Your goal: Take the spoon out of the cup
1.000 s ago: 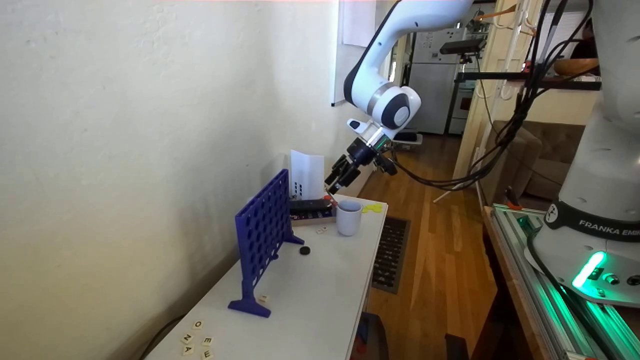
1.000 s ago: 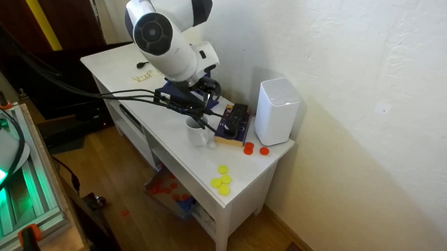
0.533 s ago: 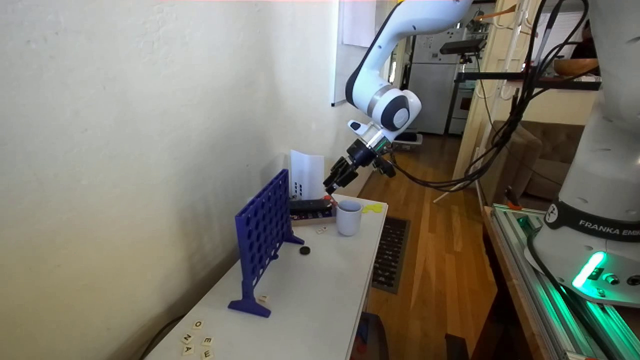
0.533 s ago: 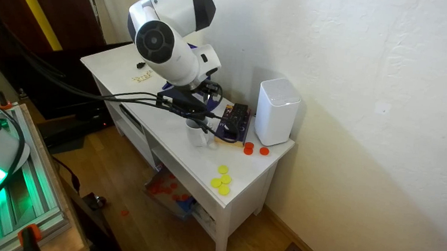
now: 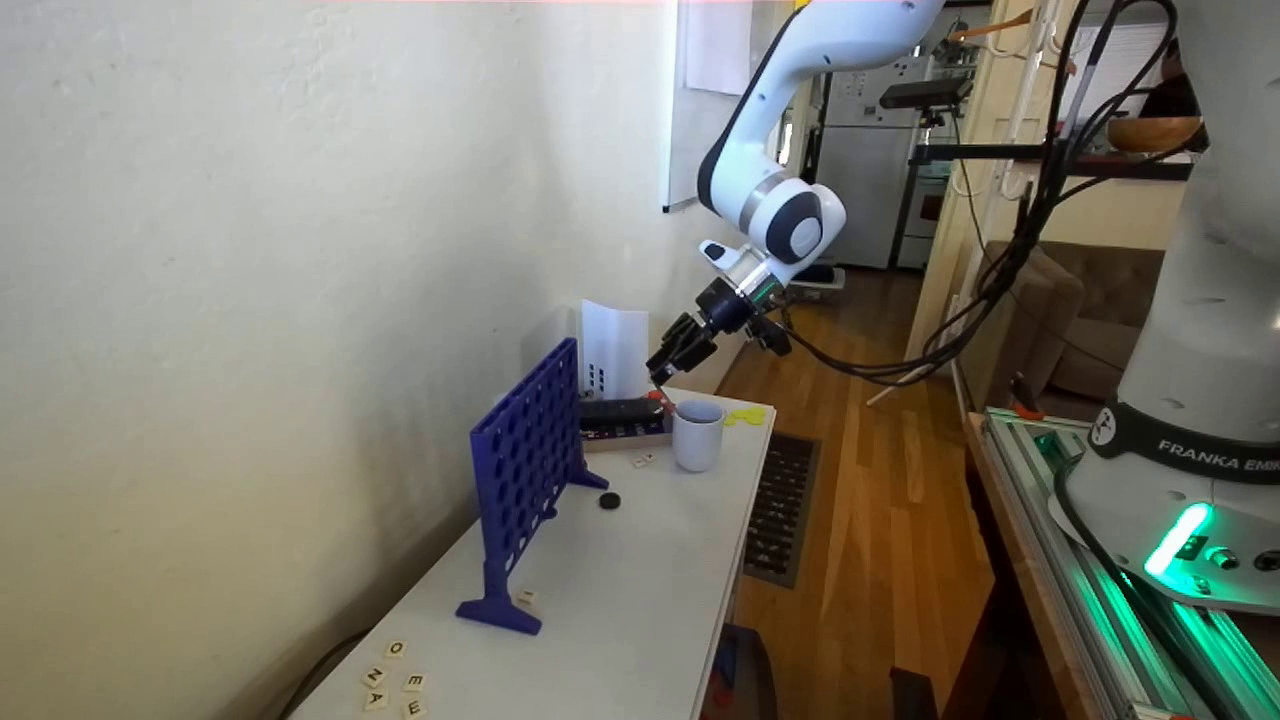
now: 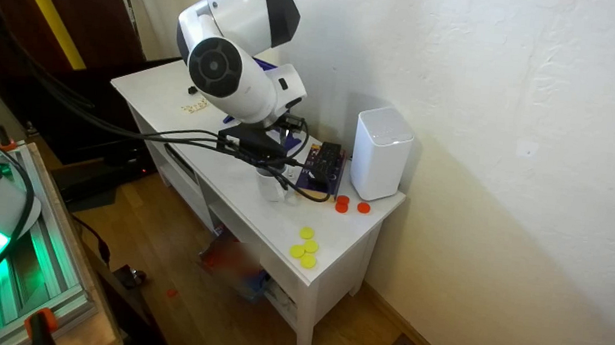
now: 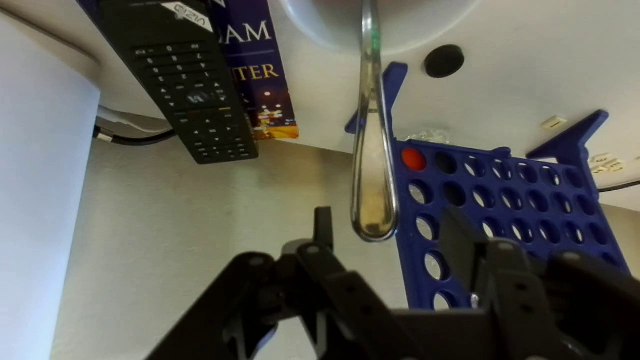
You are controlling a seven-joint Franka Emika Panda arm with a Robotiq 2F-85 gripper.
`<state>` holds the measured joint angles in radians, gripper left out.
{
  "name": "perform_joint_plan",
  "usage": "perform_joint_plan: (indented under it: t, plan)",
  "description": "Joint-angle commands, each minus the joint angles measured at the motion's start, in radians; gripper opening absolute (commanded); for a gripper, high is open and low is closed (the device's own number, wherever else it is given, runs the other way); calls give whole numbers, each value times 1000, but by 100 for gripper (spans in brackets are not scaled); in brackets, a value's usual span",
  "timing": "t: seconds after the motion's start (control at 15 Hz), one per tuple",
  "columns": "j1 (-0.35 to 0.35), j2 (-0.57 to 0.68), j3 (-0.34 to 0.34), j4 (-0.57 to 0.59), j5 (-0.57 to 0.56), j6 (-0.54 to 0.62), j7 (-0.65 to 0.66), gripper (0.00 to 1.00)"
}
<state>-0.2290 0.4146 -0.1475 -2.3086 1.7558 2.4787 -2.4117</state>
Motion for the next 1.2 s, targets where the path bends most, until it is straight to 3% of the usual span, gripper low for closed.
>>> perform_joint_plan:
  t: [0.0,0.47,1.13]
  plan:
    - [28,26,-33,17,34,-35,-26,60]
    - [37,40,-46,22,36,-50,-25,48]
    - [42,52,-51,36,85,-69,-33,43]
